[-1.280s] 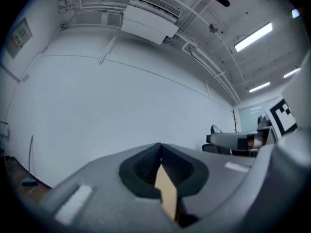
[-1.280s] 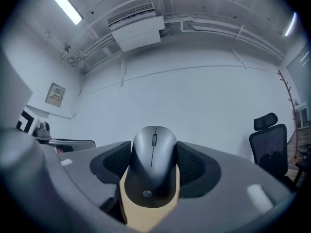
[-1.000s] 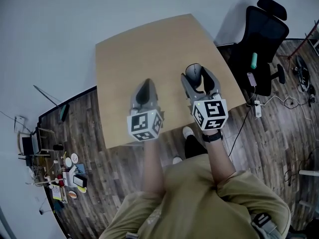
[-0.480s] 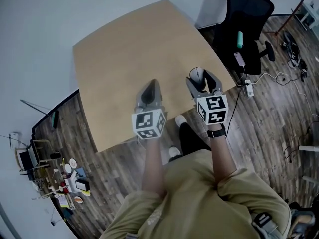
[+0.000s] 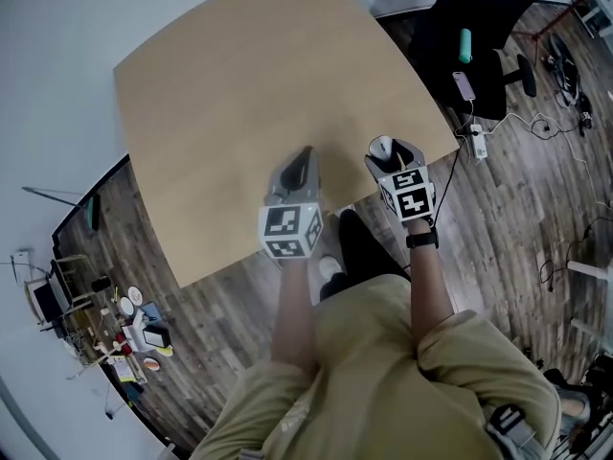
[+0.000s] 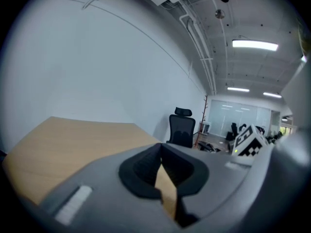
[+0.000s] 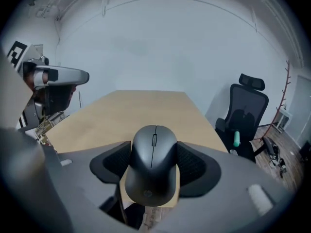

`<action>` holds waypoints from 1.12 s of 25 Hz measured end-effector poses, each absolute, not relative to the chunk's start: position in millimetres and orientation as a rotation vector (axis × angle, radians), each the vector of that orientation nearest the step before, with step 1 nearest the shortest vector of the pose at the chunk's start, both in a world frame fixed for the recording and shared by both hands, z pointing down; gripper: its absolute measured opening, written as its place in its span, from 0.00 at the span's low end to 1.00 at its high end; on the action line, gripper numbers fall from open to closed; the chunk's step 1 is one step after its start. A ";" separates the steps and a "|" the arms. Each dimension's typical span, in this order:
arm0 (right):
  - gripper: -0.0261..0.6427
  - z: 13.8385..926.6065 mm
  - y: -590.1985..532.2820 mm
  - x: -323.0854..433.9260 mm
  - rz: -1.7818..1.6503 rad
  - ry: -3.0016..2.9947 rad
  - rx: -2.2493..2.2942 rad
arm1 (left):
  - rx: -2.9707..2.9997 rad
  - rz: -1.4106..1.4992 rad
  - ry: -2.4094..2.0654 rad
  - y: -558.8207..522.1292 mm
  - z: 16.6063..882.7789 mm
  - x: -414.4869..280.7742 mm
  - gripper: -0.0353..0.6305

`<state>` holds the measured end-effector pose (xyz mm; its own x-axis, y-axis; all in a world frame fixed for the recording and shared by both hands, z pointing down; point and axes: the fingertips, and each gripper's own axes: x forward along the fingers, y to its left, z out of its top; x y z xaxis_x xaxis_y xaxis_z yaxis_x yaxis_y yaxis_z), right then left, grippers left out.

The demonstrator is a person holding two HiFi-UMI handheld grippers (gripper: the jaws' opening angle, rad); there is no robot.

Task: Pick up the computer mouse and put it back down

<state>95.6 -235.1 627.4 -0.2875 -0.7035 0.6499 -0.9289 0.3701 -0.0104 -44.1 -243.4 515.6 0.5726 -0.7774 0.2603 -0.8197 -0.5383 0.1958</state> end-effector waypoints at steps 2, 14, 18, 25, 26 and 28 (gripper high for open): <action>0.48 652.4 -237.6 93.2 0.561 -2.037 1.370 | 2.484 0.224 -1.308 -250.2 528.3 -48.9 0.05; 0.49 766.6 -234.4 81.3 0.860 -1.871 1.239 | 2.352 0.296 -1.326 -279.0 582.9 -64.7 0.05; 0.49 773.3 -237.3 79.7 0.865 -1.844 1.249 | 2.328 0.291 -1.339 -281.2 586.8 -71.7 0.05; 0.48 710.2 -272.5 63.7 0.736 -2.013 1.347 | 2.331 0.244 -1.370 -289.4 568.7 -78.2 0.05; 0.44 691.4 -279.0 58.3 0.713 -2.071 1.371 | 2.337 0.235 -1.379 -290.1 562.9 -78.5 0.05; 0.34 649.3 -291.9 45.2 0.659 -2.192 1.415 | 2.354 0.215 -1.403 -292.0 548.8 -80.7 0.05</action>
<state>45.2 -291.9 649.3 -0.3749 -0.7073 0.5993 -0.9205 0.3607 -0.1501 -80.7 -292.0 548.8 0.4873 -0.8109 0.3240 -0.8707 -0.4228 0.2512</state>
